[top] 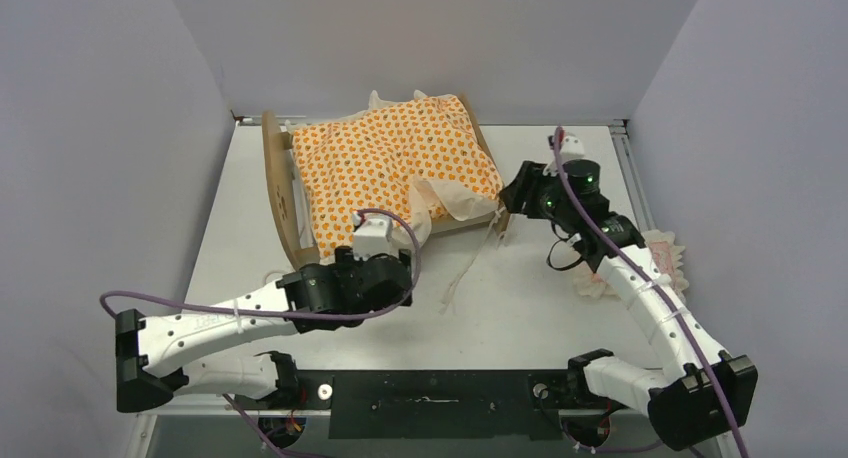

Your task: Set up the pet bed

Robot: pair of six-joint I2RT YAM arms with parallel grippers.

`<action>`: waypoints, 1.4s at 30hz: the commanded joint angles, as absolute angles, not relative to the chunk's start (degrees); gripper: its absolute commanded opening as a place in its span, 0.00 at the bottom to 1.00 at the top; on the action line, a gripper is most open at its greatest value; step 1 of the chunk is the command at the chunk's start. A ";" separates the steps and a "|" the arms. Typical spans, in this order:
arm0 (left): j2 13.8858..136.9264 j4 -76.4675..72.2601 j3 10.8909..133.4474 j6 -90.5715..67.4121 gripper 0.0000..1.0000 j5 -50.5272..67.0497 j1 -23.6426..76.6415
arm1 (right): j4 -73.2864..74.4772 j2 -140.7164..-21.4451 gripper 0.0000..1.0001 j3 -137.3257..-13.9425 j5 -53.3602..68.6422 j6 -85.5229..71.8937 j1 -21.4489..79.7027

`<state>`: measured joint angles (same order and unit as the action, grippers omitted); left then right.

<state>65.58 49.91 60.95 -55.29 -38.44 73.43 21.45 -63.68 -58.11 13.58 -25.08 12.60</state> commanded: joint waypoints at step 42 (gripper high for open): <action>76.71 18.74 44.26 -50.32 0.26 -36.98 46.29 | 19.10 -69.99 0.05 -50.30 -15.67 -29.56 32.72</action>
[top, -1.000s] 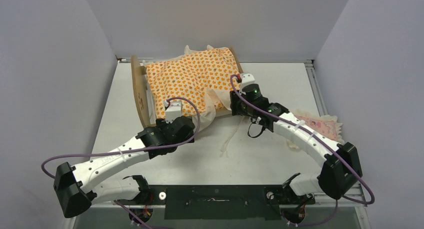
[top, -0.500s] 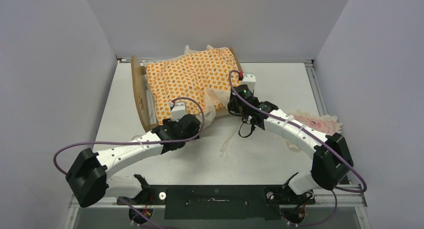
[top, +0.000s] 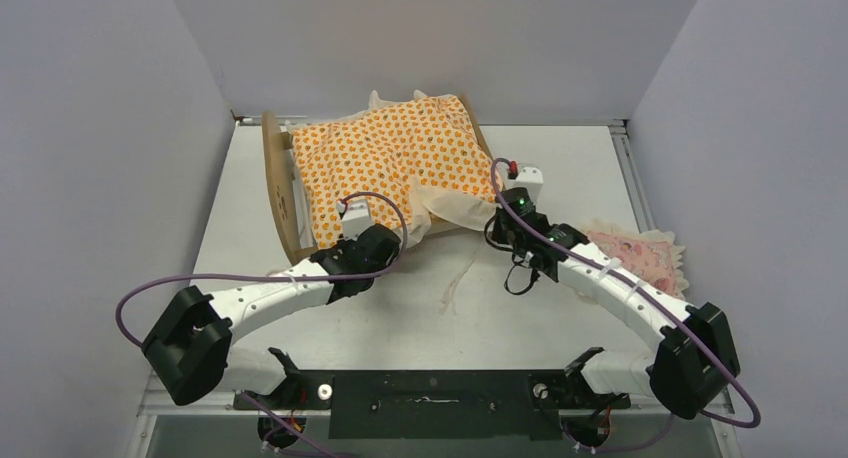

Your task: Set up the pet bed

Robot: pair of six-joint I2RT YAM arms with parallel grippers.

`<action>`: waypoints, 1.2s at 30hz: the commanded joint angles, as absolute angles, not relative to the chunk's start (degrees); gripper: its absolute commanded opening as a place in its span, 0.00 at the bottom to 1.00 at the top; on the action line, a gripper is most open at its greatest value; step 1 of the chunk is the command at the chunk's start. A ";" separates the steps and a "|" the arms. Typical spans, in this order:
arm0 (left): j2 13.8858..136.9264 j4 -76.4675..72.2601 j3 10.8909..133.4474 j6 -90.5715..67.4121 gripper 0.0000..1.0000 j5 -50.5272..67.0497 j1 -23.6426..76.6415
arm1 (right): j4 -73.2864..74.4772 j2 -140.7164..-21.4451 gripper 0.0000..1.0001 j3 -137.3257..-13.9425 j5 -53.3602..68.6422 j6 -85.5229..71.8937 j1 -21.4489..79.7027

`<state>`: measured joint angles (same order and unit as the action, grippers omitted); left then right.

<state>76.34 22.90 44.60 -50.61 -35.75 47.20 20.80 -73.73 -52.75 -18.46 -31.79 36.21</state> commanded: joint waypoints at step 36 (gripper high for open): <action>53.99 61.97 70.17 -36.66 0.77 -26.65 40.17 | 24.35 -68.70 0.56 -59.57 3.17 -15.67 19.47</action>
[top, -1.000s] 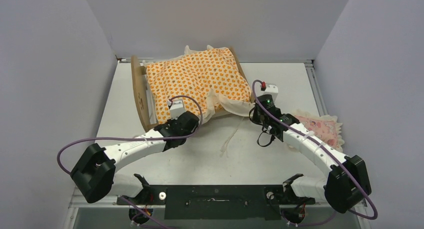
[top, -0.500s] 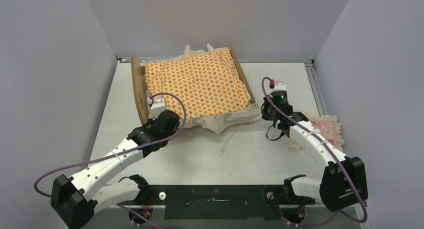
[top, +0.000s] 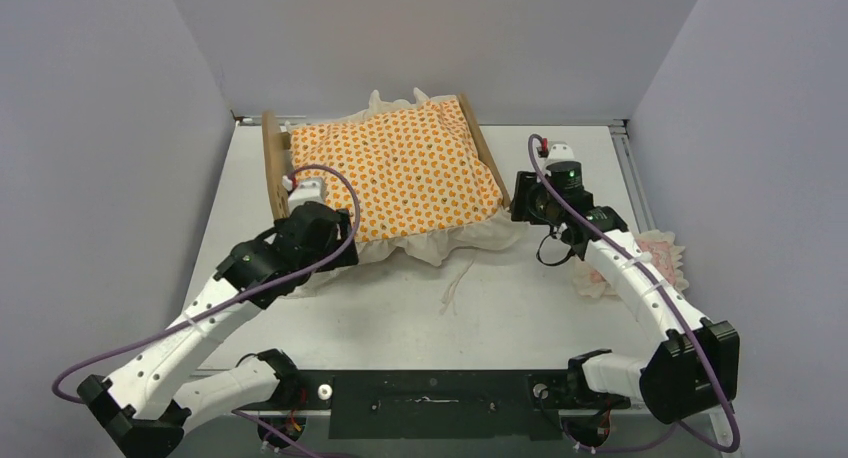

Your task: Set up the pet bed

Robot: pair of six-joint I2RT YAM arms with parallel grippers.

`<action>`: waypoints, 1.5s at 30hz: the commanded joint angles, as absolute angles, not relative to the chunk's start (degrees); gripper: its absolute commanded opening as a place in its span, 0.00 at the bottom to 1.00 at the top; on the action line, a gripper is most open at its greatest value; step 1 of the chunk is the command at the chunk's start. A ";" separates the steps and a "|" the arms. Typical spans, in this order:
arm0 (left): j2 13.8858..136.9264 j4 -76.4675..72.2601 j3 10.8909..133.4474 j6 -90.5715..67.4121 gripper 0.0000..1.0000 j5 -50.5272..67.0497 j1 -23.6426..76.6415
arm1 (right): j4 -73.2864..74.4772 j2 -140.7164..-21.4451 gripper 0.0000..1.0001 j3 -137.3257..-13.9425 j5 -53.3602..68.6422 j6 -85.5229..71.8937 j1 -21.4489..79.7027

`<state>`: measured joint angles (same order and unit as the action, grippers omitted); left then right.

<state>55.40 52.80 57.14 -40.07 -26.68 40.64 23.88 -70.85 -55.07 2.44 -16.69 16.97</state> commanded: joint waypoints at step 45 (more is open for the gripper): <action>62.20 33.96 58.83 -47.99 0.40 -21.63 50.67 | -22.76 -69.76 0.64 -29.28 -18.27 -43.08 69.11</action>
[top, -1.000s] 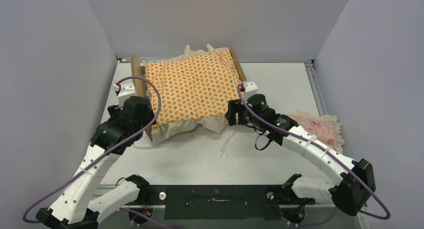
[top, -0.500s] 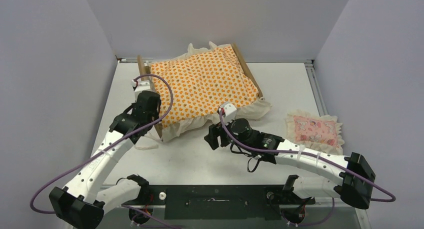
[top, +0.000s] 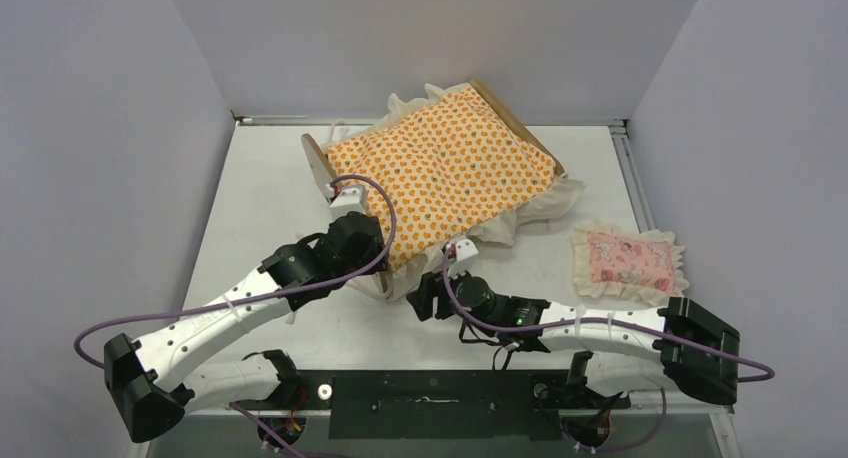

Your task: Set up the pet bed

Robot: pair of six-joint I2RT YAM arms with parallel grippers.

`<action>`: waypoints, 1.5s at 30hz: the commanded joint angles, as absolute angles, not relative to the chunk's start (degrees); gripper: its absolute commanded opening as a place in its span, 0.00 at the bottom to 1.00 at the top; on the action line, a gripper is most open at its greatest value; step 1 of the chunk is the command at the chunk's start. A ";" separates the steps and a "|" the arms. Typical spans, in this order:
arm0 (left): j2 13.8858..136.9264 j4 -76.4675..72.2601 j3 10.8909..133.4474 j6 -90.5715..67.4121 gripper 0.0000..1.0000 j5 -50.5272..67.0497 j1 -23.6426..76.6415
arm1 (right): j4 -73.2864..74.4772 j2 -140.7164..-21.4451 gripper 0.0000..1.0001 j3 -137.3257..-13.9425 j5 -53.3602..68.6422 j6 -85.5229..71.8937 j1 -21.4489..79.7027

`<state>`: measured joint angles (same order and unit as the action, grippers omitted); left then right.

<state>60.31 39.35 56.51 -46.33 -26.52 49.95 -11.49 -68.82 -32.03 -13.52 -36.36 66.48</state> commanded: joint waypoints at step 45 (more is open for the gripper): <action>39.93 51.47 53.51 -33.69 0.92 -21.54 47.09 | -49.20 -102.60 0.10 -33.99 -30.05 -52.53 69.96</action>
